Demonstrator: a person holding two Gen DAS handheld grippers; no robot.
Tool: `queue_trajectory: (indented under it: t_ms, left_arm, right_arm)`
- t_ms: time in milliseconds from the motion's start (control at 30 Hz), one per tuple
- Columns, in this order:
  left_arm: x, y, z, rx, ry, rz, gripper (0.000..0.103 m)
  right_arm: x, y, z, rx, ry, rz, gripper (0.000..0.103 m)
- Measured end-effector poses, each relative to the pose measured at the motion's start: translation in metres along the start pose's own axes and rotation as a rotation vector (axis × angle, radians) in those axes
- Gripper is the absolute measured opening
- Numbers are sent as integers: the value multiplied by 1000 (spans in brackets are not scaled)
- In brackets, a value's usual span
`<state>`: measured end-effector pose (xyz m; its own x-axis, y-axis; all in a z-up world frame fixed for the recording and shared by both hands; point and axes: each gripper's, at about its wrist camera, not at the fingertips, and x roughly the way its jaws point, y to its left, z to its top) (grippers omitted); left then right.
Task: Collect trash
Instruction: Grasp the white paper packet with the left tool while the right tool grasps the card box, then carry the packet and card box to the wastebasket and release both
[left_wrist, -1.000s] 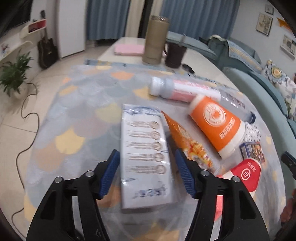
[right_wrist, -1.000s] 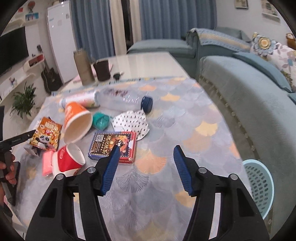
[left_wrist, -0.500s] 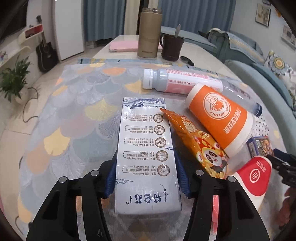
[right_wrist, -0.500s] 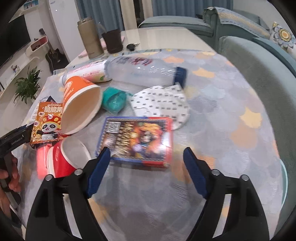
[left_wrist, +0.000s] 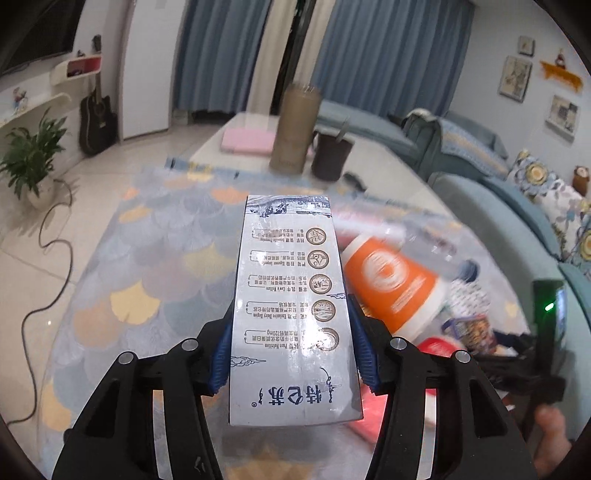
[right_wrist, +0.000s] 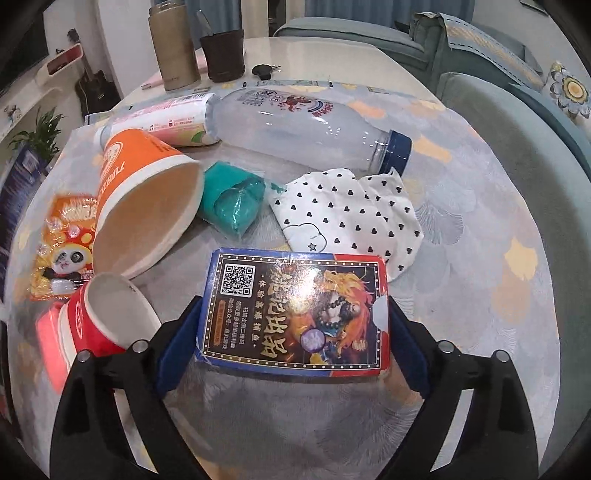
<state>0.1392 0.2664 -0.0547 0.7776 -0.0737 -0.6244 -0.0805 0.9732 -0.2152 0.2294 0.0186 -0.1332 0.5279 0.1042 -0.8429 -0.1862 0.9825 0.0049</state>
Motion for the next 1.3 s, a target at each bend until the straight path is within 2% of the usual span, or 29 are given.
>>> queue_trajectory:
  t_ms: [100, 267, 433, 667, 767, 967, 1067, 1300]
  left_arm:
    - [-16, -15, 5, 21, -53, -57, 52]
    - [-42, -51, 17, 57, -145, -208, 52]
    - [-55, -96, 23, 103, -173, -295, 52]
    - [-66, -187, 24, 192, -186, -424, 52]
    - [-64, -227, 19, 227, -173, -479, 52]
    - [-51, -311, 2, 316, -124, -556, 52]
    - [-38, -351, -11, 328, -72, -604, 52]
    - [-3, -427, -63, 370, 68, -687, 52]
  right_arm:
    - [-13, -19, -5, 36, -36, 1, 87]
    - [-47, -54, -5, 108, -100, 16, 86]
    - [-100, -89, -7, 140, -217, -19, 86]
    - [-173, -158, -27, 195, -361, -116, 86]
    - [-195, -189, -41, 228, -401, -154, 86]
    - [-235, -246, -89, 284, -496, -311, 86]
    - [-243, -274, -110, 315, -495, -392, 86]
    - [-224, -319, -151, 411, -421, -476, 87]
